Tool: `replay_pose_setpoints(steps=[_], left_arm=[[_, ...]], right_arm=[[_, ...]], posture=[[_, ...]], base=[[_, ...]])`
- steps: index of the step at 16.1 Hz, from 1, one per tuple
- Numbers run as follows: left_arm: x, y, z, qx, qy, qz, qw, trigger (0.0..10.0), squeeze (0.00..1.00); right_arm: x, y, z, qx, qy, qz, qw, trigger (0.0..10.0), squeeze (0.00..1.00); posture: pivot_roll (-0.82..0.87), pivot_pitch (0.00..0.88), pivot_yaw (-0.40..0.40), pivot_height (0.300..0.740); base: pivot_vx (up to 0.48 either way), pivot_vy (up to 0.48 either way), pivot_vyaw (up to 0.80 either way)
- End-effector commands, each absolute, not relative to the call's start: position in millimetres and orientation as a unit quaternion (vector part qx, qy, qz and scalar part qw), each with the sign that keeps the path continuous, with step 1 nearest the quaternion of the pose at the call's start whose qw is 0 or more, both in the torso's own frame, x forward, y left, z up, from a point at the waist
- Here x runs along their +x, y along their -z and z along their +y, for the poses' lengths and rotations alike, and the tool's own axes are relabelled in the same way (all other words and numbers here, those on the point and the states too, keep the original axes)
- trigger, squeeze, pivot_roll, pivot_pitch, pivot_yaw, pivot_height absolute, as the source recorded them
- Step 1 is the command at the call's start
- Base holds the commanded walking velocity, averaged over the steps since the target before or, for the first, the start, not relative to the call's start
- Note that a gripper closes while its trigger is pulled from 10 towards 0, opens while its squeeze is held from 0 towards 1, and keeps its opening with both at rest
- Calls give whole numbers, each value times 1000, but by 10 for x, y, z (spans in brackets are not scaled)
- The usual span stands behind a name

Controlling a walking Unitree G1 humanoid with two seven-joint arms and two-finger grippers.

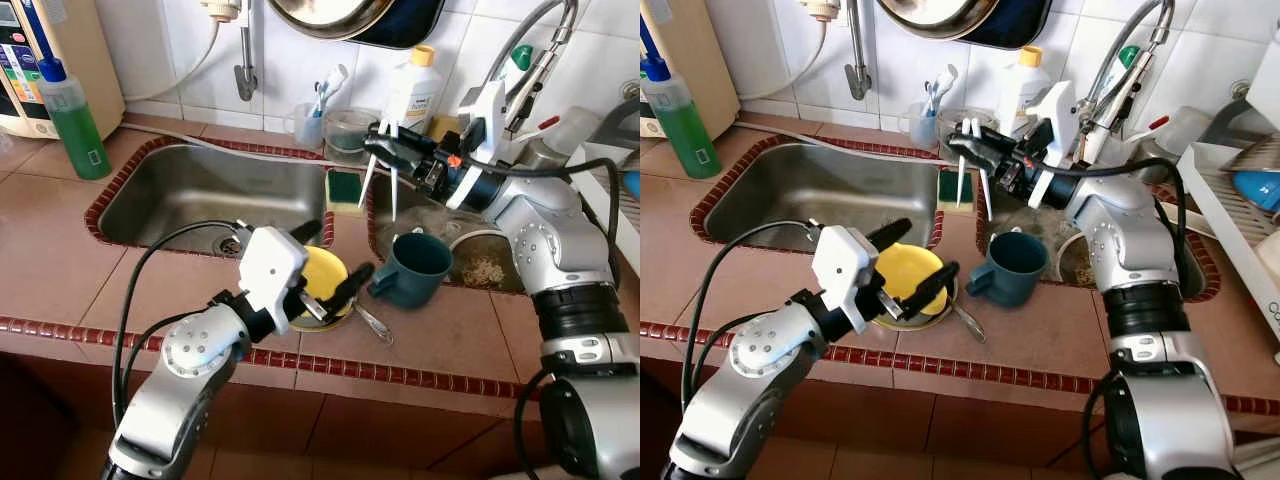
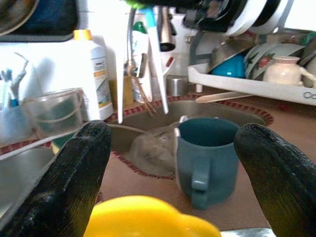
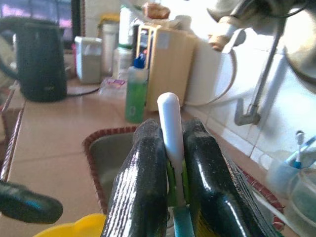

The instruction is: Kitchen organization

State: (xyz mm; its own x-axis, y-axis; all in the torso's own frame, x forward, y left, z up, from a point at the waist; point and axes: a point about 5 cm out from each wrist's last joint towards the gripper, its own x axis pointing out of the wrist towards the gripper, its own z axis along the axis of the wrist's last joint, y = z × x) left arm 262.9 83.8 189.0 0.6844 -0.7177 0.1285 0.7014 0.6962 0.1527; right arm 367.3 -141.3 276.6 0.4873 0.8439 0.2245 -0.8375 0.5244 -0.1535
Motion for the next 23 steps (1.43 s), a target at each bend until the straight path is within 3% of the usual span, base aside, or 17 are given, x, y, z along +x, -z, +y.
replay_pose_setpoints(steps=[1, 4, 8, 16, 23], left_arm=[[2663, -1936, 852, 46, 383, -99, 917, 10000, 0], [2731, -1965, 922, 49, 355, -107, 927, 10000, 0], [2989, -2071, 1262, 52, 224, -116, 966, 10000, 0], [3396, -2303, 1757, 29, 93, -117, 988, 10000, 0], [3442, -2205, 1580, 31, 125, -111, 985, 10000, 0]], right_arm=[[3688, -2921, -1452, -5, -473, -166, 865, 10000, 0], [3719, -2955, -1468, 2, -433, -196, 880, 10000, 0], [3735, -2975, -1581, 35, -280, -269, 921, 10000, 0], [3642, -2679, -1623, 29, -117, -282, 952, 10000, 0], [3503, -2471, -1419, 36, -86, -269, 959, 10000, 0]], posture=[[-73, 16, -81, 740], [-66, 12, -81, 740], [-54, 11, -75, 740], [-56, 0, -43, 740], [-73, 0, -20, 740]], base=[[0, 0, 0], [0, 0, 0], [0, 0, 0], [0, 0, 0], [0, 35, 0]])
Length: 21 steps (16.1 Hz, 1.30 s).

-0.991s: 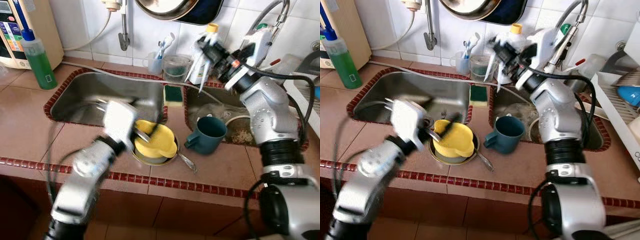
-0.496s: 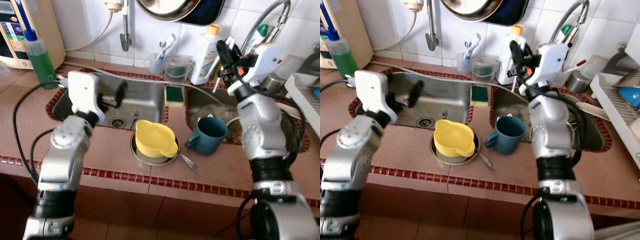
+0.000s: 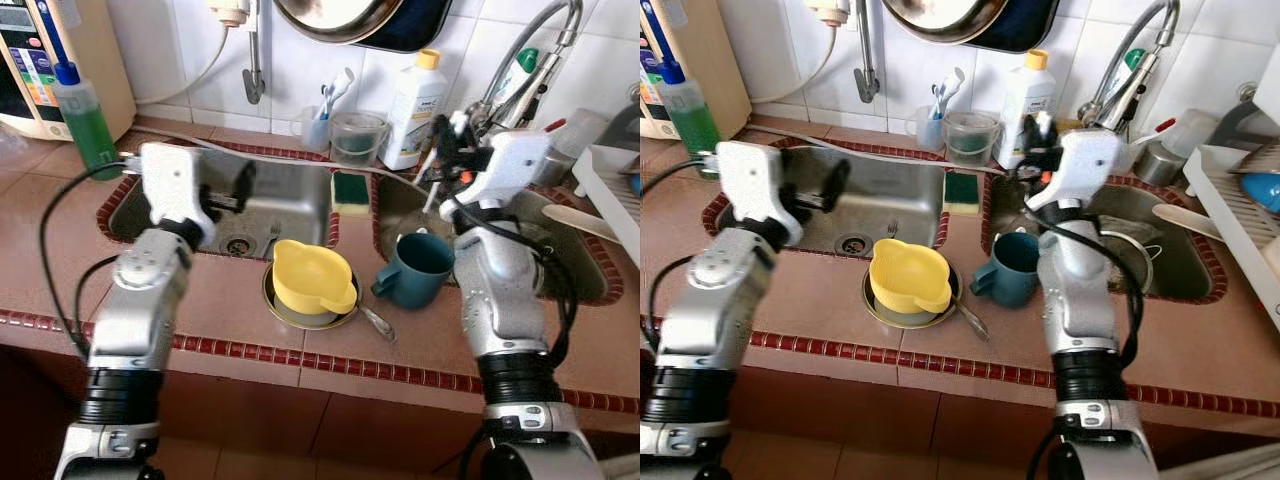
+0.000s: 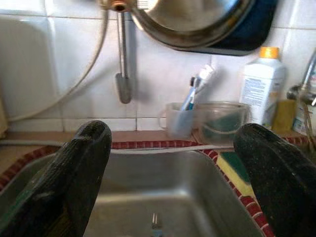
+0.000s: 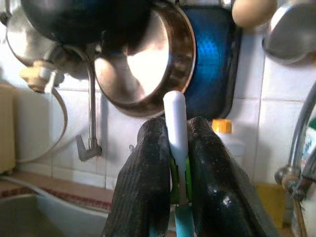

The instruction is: Kitchen organization

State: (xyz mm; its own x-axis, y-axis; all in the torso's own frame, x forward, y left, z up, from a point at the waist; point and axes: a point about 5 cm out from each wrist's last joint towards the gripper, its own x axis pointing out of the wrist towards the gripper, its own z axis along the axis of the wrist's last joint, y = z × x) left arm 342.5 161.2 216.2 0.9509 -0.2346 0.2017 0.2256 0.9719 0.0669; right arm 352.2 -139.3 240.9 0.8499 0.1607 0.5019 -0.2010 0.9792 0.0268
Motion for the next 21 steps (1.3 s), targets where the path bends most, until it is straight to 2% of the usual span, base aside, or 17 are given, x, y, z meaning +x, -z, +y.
replay_pose_setpoints(steps=[1, 16, 21], left_arm=[[3445, -2204, 1566, 39, 128, -113, 985, 10000, 0], [3444, -2143, 1525, 51, 139, -111, 983, 10000, 0], [3435, -2118, 1503, 57, 147, -104, 982, 10000, 0]], right_arm=[[3497, -2475, -1407, 35, -89, -271, 958, 10000, 0], [3469, -2453, -1426, 18, -91, -267, 959, 10000, 0], [3468, -2456, -1427, 13, -91, -266, 960, 10000, 0]], posture=[[-74, 0, -20, 740], [-73, 0, -21, 740], [-76, 0, -23, 740]], base=[[0, 349, 0], [0, 378, 0], [0, 0, 0]])
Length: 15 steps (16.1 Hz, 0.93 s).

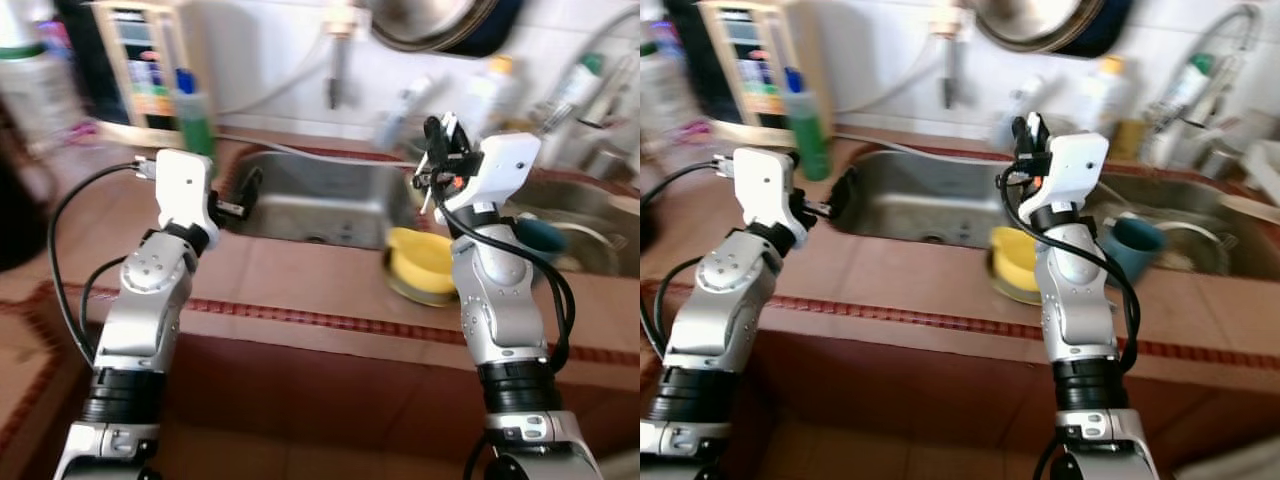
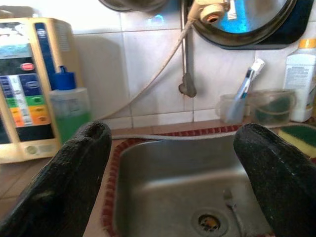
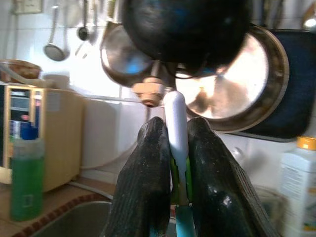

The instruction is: Kitchen organization

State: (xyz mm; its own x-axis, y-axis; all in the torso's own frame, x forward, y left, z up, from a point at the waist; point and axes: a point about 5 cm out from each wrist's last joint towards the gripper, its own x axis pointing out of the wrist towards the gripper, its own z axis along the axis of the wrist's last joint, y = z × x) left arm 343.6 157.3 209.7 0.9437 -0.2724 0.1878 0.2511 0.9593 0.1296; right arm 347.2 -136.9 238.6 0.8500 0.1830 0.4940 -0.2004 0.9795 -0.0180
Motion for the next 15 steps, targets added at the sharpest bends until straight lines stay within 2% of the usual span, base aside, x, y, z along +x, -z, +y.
replay_pose_setpoints(steps=[1, 4, 15], left_arm=[[3433, -2114, 1492, 61, 151, -103, 981, 10000, 0], [3408, -2123, 1453, 78, 167, -112, 976, 10000, 0], [3395, -2114, 1456, 77, 170, -109, 976, 10000, 0]], right_arm=[[3471, -2457, -1431, 13, -91, -265, 960, 10000, 0], [3472, -2461, -1430, 12, -90, -265, 960, 10000, 0], [3486, -2467, -1419, 14, -91, -264, 960, 10000, 0]], posture=[[-76, 0, -23, 740], [-75, 0, -23, 740], [-70, 0, -26, 740]], base=[[0, 0, 0], [91, 0, 0], [386, 0, 0]])
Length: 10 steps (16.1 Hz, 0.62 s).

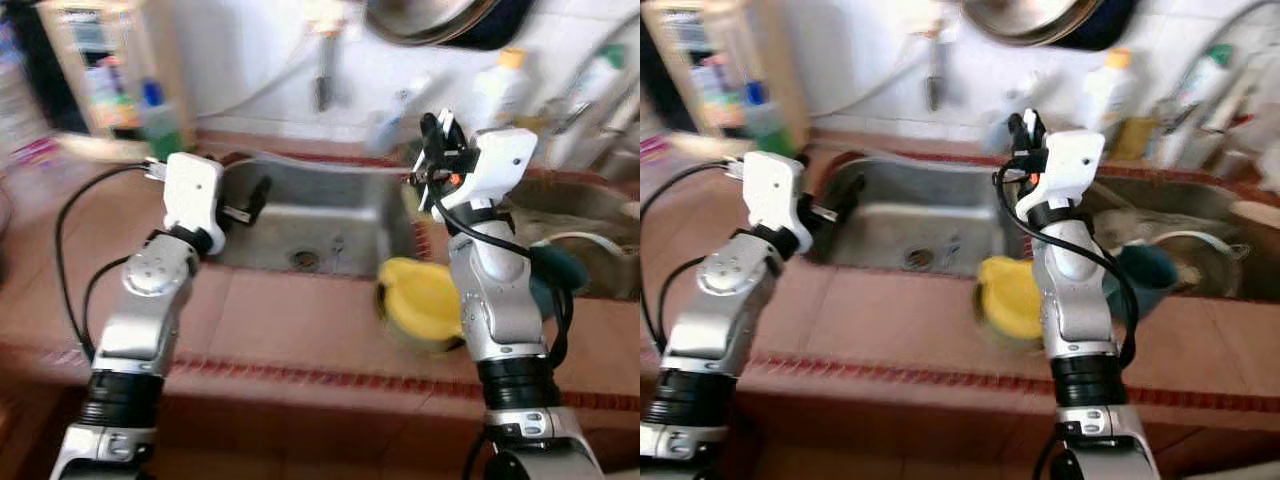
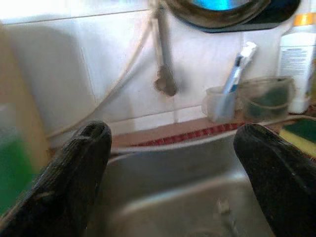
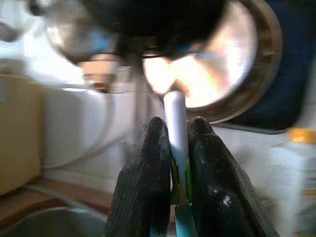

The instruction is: Kitchen organization

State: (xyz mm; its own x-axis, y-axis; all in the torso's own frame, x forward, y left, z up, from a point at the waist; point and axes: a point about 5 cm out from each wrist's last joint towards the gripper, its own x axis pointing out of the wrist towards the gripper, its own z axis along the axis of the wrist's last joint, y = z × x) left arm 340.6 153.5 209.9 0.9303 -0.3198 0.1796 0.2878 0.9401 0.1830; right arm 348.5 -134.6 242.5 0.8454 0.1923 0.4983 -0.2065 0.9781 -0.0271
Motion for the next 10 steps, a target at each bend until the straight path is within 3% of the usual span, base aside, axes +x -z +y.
replay_pose_setpoints(steps=[1, 5, 10], left_arm=[[3393, -2115, 1455, 77, 170, -109, 976, 10000, 0], [3391, -2111, 1451, 70, 168, -107, 977, 10000, 0], [3342, -2108, 1373, 49, 200, -105, 973, 10000, 0]], right_arm=[[3486, -2469, -1421, 13, -91, -264, 960, 10000, 0], [3489, -2475, -1427, 12, -91, -263, 960, 10000, 0], [3538, -2462, -1482, 6, -87, -247, 965, 10000, 0]], posture=[[-70, 0, -27, 740], [-70, 0, -28, 740], [-74, 0, -27, 740]], base=[[401, 0, 0], [368, 0, 0], [0, 0, 0]])
